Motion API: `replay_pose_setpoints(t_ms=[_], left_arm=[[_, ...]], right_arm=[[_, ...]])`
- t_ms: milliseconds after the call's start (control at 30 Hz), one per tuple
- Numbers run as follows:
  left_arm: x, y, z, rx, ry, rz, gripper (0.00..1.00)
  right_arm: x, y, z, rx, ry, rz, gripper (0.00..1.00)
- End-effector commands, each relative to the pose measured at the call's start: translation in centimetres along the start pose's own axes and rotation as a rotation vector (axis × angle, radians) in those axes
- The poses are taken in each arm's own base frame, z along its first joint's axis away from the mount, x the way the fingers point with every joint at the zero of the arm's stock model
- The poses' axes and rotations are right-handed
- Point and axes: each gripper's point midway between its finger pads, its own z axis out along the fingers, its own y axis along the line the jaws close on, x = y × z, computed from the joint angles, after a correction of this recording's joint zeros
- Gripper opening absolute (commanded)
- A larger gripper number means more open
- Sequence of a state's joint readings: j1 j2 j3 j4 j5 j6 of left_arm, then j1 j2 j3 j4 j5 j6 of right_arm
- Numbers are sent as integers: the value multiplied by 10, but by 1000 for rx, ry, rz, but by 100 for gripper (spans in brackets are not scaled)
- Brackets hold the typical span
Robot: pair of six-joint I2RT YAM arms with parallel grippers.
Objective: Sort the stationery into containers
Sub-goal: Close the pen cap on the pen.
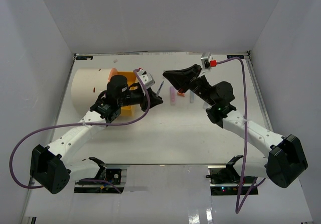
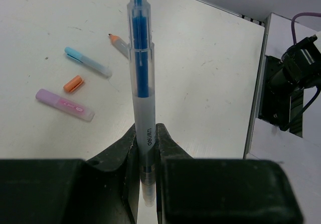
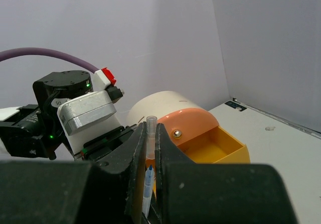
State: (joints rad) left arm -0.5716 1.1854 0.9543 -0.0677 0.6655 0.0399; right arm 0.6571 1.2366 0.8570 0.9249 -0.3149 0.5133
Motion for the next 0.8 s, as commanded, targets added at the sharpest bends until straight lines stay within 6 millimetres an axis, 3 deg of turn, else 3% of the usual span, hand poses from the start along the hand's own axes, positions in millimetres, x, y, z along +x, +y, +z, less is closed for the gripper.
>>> replay_pose_setpoints(t_ms=[0,767], left_arm=[[-8,-8,-3,24,-32,22,0],[-15,-12,-7,23,-66,43,0]], right_arm=[[-10,19,2,-85,-42,-25,8],[-8,17,-6,-50,-47,-61,8]])
